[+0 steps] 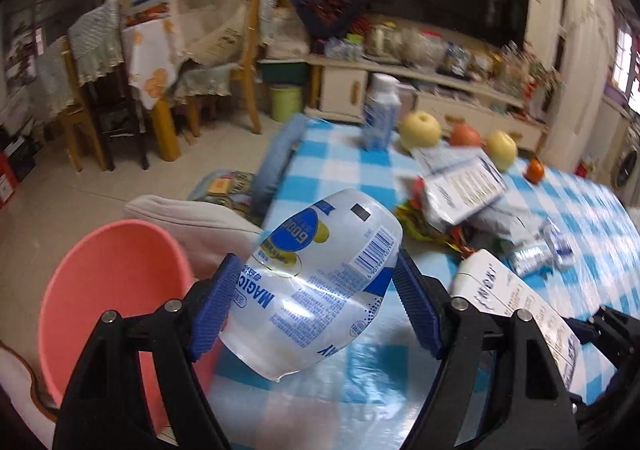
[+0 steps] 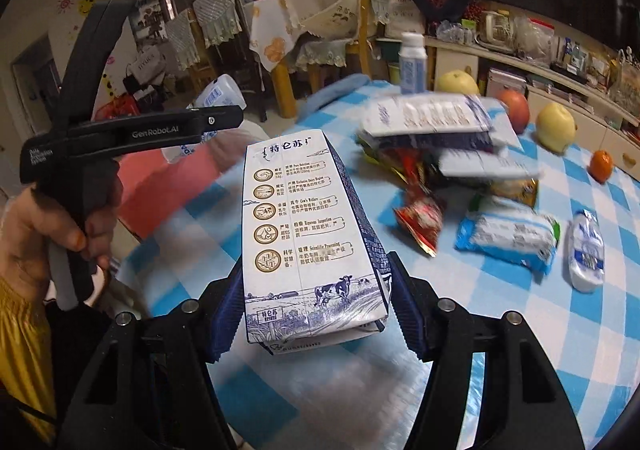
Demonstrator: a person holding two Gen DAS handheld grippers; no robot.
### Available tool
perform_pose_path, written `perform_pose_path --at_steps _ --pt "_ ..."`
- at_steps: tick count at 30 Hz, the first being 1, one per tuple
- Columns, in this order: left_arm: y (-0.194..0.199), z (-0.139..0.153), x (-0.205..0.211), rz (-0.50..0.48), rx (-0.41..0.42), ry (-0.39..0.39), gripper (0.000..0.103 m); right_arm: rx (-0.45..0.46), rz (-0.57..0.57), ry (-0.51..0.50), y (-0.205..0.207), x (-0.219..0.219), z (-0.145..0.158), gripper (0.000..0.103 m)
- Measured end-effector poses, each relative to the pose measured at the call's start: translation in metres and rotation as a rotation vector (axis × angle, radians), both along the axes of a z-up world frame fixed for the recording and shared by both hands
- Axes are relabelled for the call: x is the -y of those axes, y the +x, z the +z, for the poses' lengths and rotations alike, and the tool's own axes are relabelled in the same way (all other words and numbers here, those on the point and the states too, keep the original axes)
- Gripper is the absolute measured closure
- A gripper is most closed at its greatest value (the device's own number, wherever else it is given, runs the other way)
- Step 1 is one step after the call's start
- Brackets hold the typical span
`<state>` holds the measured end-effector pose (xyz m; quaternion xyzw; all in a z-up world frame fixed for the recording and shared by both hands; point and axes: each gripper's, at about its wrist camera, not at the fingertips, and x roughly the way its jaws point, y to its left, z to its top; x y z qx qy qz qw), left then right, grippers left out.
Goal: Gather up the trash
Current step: 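Carry both items over the pink bucket and open both tools to drop them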
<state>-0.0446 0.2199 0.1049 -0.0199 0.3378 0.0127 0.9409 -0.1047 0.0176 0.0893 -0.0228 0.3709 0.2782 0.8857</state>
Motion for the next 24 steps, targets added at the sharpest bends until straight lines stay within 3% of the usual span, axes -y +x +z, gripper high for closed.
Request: perform_pose_path --at_steps 6,13,18,21,24 --pt "-0.011 0.012 -0.065 0.269 0.034 0.005 0.026 0.038 0.118 0.009 0.011 -0.075 0.028 0.037" --pt "-0.033 0.014 -0.145 0.582 0.078 -0.116 0.025 0.036 0.248 -0.035 0.037 -0.175 0.032 0.037" --pt "-0.037 0.005 -0.179 0.691 0.077 -0.194 0.023 0.044 0.317 -0.069 0.054 -0.231 0.016 0.035" --pt "-0.036 0.001 -0.191 0.724 0.075 -0.222 0.015 0.007 0.285 -0.053 0.063 -0.236 0.002 0.019" --pt "-0.035 0.0 -0.192 0.743 0.077 -0.198 0.011 -0.033 0.236 -0.003 0.065 -0.224 -0.005 0.017"
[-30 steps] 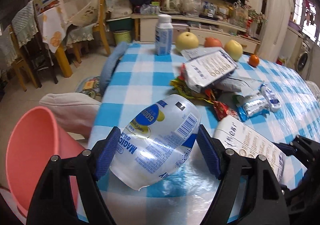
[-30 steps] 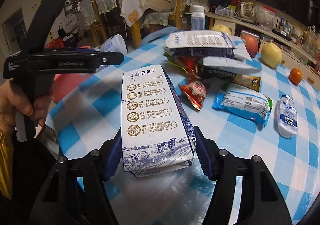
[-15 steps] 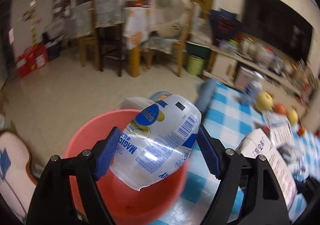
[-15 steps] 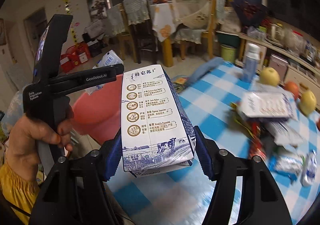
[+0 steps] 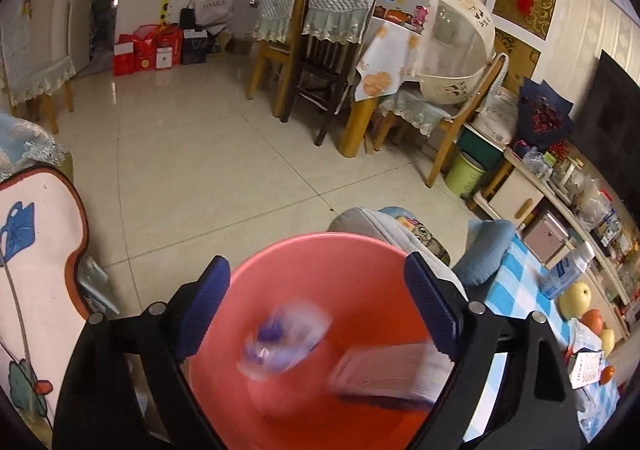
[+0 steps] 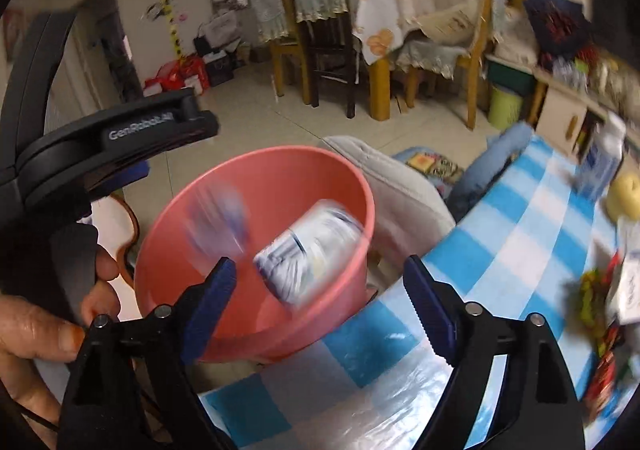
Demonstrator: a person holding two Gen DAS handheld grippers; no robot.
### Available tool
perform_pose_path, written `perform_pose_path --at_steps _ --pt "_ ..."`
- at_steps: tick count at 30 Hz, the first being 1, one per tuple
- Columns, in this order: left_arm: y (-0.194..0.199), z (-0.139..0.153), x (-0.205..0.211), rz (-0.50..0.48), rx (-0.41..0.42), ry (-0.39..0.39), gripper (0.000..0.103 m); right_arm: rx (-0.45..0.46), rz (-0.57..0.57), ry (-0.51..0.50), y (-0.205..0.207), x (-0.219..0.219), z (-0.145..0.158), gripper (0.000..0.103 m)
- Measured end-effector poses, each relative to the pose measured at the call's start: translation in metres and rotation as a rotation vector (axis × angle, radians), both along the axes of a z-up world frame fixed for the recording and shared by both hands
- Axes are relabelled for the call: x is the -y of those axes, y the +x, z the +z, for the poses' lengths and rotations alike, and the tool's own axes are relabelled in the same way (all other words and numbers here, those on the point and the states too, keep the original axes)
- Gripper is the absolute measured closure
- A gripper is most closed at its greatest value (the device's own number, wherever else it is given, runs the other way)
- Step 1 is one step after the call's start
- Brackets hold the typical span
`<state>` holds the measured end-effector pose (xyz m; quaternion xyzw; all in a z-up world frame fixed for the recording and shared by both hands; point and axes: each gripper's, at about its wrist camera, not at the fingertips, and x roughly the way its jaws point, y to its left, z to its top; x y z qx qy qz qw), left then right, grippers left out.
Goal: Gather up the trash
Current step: 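Carry both items over the pink bucket and open both tools to drop them, then move both open tools back over the trash pile on the table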
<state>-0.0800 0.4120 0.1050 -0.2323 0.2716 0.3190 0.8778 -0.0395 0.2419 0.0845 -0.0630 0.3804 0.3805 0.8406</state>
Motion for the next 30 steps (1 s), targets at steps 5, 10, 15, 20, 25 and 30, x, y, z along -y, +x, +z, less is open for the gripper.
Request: perform_pose_path --at_steps 5,10,15,20,25,30 --pt "-0.003 0.001 0.016 -0.047 0.059 0.042 0.008 0.0 -0.094 0.006 -0.01 0.034 -0.007 0.014" --pt "0.001 0.007 0.041 -0.143 0.091 0.116 0.008 0.016 -0.157 0.01 -0.023 0.068 -0.008 0.014" --pt "0.008 0.012 0.062 -0.222 0.1 0.154 0.008 0.024 -0.186 0.016 -0.035 0.097 -0.006 0.014" --pt "0.01 0.02 0.08 -0.246 0.098 0.197 0.008 0.038 -0.206 0.018 -0.047 0.12 -0.003 0.011" --pt "0.005 0.026 0.09 -0.246 0.153 0.16 0.008 0.062 -0.206 0.011 -0.06 0.137 -0.001 0.011" --pt "0.009 0.028 0.102 -0.276 0.157 0.16 0.008 0.071 -0.209 0.02 -0.068 0.15 -0.004 0.011"
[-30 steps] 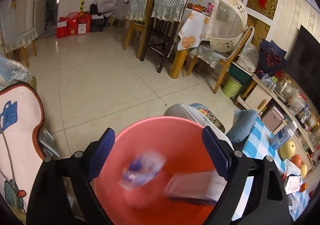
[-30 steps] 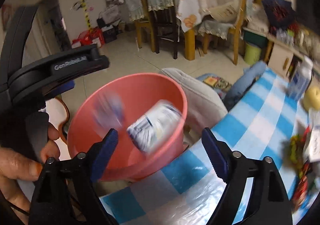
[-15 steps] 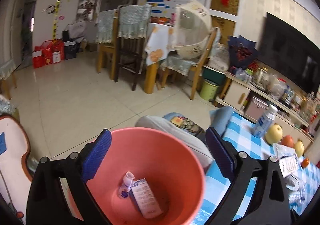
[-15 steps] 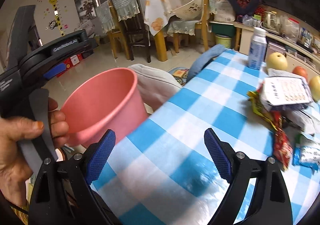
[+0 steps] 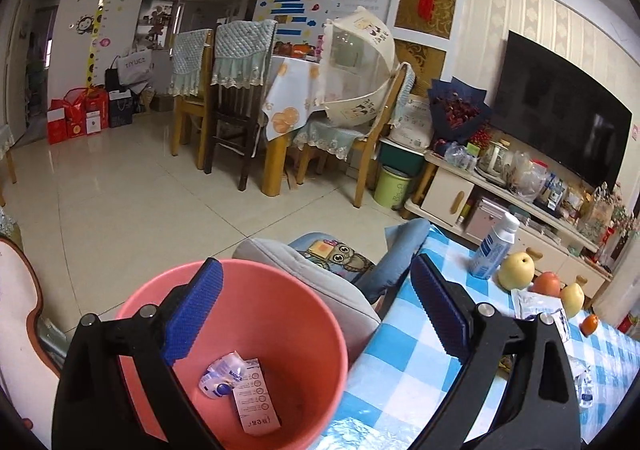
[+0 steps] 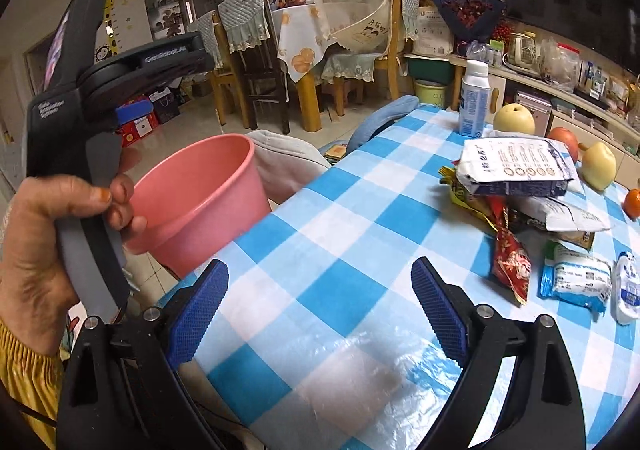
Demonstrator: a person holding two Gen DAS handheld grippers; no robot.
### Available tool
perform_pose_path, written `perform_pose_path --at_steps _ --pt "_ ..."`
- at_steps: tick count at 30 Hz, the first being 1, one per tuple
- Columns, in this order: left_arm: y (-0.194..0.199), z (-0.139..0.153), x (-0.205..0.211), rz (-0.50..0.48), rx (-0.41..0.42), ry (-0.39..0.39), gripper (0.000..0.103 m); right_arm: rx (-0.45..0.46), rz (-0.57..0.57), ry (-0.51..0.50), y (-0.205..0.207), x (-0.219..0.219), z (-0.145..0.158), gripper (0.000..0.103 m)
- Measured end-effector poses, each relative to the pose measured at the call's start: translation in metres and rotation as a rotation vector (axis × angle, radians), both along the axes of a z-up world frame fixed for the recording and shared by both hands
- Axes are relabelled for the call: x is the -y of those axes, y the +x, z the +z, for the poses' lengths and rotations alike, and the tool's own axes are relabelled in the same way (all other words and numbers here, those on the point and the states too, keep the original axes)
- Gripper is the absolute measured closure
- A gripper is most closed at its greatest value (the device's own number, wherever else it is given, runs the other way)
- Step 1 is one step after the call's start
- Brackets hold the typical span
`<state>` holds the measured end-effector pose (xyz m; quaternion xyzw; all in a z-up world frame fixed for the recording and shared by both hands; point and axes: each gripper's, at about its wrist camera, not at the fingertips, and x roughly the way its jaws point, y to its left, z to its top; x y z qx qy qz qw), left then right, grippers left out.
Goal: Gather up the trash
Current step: 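Move both open tools back over the trash pile on the table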
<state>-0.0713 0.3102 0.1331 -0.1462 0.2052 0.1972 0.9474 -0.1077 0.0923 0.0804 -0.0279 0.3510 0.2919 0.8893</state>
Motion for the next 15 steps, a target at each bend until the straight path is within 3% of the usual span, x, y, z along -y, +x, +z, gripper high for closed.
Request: perform_pose_path --at_steps 15 --pt "0.02 -0.007 0.044 -0.104 -0.081 0.12 0.008 0.047 -0.083 0.014 0.001 0.043 -0.004 0.008"
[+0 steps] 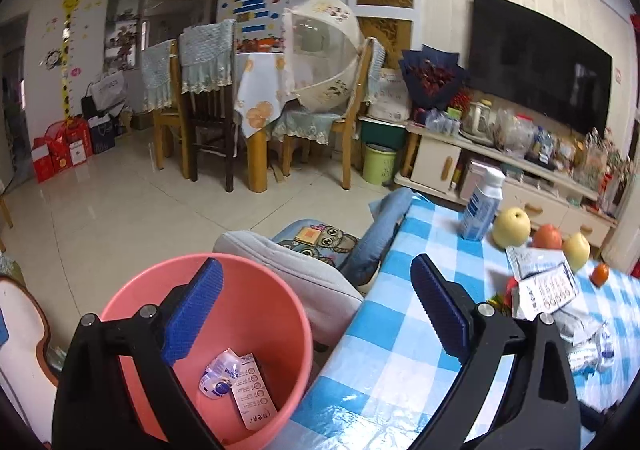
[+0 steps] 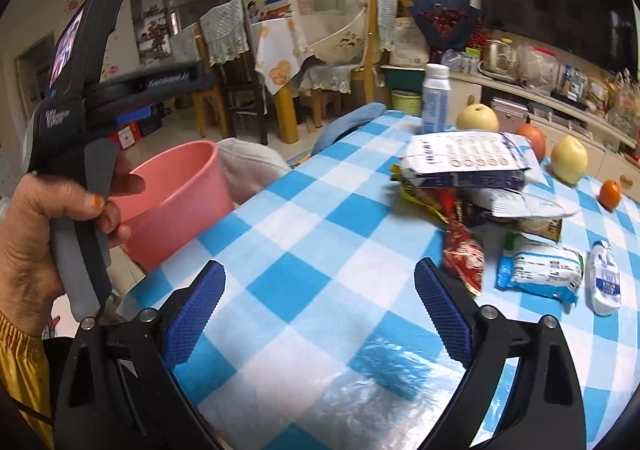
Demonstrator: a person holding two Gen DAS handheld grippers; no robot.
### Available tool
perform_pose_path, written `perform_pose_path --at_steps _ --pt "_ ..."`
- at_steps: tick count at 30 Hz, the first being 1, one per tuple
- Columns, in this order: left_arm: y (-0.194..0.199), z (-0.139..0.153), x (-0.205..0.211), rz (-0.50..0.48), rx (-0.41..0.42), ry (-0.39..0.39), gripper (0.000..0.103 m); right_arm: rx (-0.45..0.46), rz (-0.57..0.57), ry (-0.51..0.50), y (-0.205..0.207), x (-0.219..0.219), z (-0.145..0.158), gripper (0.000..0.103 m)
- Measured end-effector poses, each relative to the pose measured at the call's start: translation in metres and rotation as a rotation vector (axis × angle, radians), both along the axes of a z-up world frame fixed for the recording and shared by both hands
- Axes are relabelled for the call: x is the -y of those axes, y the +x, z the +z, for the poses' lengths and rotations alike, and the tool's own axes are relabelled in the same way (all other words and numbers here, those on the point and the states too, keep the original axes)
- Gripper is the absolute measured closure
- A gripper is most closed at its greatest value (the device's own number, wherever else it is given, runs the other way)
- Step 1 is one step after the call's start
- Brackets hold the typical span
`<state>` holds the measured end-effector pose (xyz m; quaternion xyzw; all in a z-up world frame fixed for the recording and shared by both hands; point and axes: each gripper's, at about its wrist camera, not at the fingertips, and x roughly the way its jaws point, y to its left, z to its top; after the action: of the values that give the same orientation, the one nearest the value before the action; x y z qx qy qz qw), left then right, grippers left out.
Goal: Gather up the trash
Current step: 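Move both open tools back over the trash pile on the table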
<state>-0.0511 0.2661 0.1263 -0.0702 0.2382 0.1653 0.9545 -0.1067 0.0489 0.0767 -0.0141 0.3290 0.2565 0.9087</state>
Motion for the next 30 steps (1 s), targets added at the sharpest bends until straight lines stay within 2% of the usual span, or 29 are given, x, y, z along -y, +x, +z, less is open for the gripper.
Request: perform_pose_path --at_steps 11,15,18,22,30 --pt "0.008 -0.006 0.046 -0.115 -0.006 0.052 0.008 0.0 -0.012 -0.02 0.004 0.035 0.002 0.005" --pt "0.01 -0.008 0.061 -0.16 -0.013 0.068 0.008 -0.012 -0.036 0.002 0.007 0.054 0.005 0.005" --pt "0.011 -0.01 0.073 -0.181 -0.007 0.089 0.008 -0.055 -0.032 0.052 0.013 0.07 0.004 0.005" --pt "0.013 -0.011 0.084 -0.225 -0.003 0.062 0.008 -0.078 -0.061 0.067 0.017 0.089 0.006 0.005" --pt "0.02 -0.024 0.121 -0.328 -0.06 0.084 0.008 -0.088 -0.118 0.083 0.023 0.129 0.011 0.005"
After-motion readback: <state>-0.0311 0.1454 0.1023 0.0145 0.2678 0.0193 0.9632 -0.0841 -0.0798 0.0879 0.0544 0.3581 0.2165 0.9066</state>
